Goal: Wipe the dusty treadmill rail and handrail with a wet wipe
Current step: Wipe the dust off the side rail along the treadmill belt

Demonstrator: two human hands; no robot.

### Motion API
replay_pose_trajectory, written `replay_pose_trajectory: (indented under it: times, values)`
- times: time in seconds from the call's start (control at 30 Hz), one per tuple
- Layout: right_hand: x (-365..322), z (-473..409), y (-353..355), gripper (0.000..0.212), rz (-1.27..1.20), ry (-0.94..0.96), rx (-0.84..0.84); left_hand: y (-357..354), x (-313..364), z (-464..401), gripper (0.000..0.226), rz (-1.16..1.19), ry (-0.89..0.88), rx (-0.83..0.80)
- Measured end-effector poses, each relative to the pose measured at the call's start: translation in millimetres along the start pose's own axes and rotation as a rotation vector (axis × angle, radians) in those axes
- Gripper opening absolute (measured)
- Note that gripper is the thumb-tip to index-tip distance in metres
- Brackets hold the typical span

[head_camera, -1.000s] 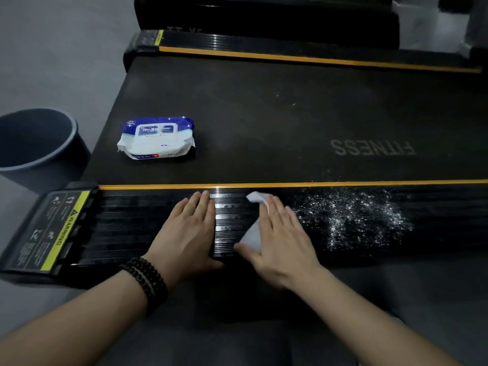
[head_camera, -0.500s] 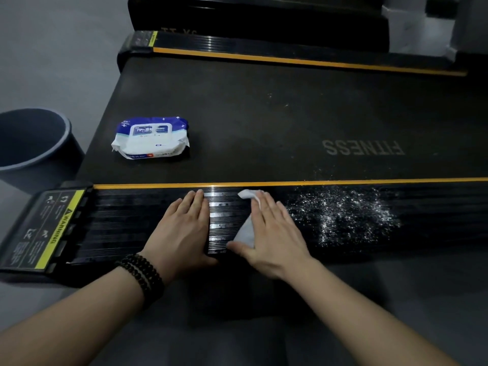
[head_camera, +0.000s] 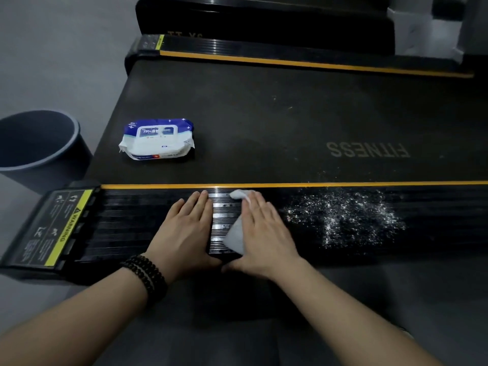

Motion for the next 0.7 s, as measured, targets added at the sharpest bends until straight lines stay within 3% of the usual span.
replay_pose_trajectory:
  times: [0.2,0.4,0.57,0.7]
  values:
    - [-50,20,-12,0.133,0.06,0.217,0.037,-5,-4,-1,0.136,0.009,-0.001,-0.009]
    - [10,32,1,0.128,0.091,0.048,-0.022,-5,-1,-1,0.13,-0.011,0.025,-0.046]
    - [4,33,1,0.104,0.054,0.091,-0.081,-8,6,-3,0.142,0.057,0.085,-0.01]
    - [6,36,3,0.085,-0.045,0.117,-0.078,-4,23,-13,0.138,0.122,0.038,0.055]
Point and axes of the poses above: each hand's wrist, its own z-axis away from the middle knuckle, its own y-axis out of the back of the hand, x = y × z, the point moved 10 cm from there along -z, towards the middle knuckle, and after that the axes turned 2 degrees about -z, right-handed, at the moved point
